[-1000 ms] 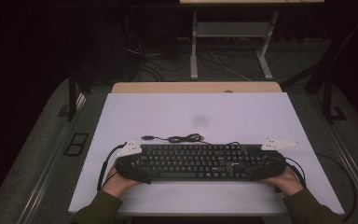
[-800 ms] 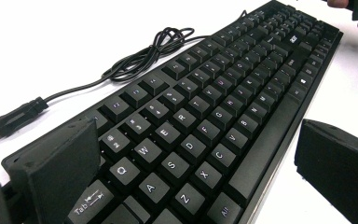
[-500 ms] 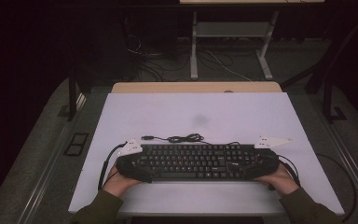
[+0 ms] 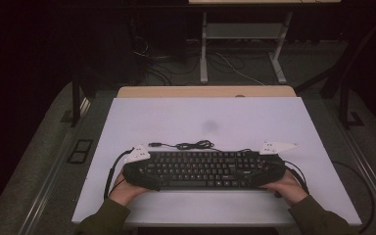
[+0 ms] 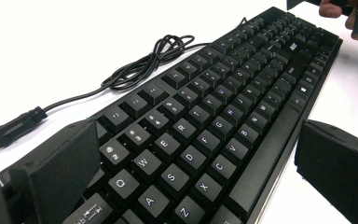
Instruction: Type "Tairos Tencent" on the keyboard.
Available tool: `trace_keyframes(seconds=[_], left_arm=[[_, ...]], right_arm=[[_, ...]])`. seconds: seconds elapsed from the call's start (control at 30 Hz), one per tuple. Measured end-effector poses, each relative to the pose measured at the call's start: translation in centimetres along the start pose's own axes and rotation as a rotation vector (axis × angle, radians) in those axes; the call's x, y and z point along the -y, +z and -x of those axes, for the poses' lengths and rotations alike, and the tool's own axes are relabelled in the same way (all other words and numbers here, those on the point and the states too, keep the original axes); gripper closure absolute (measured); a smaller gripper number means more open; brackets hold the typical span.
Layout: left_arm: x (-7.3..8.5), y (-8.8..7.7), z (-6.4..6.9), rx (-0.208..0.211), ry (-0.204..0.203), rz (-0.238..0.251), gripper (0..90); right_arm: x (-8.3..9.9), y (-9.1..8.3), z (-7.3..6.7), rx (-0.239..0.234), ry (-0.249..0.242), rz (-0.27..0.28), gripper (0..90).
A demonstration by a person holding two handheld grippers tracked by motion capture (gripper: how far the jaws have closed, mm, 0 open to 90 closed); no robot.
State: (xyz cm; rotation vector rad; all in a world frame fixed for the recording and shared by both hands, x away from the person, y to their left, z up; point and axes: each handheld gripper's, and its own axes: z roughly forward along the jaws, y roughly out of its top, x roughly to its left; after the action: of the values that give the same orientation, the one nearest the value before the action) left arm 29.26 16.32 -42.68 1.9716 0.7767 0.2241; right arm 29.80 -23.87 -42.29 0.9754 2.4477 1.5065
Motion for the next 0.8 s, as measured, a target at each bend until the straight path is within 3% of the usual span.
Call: trace_keyframes(seconds=[0.8], left_arm=[[-0.7,1.0,-0.1,0.004,-0.004,0.005,0.0]], right_arm=[[-1.0,1.9,-0.5,-0.027,-0.017,-0.006,3.1]])
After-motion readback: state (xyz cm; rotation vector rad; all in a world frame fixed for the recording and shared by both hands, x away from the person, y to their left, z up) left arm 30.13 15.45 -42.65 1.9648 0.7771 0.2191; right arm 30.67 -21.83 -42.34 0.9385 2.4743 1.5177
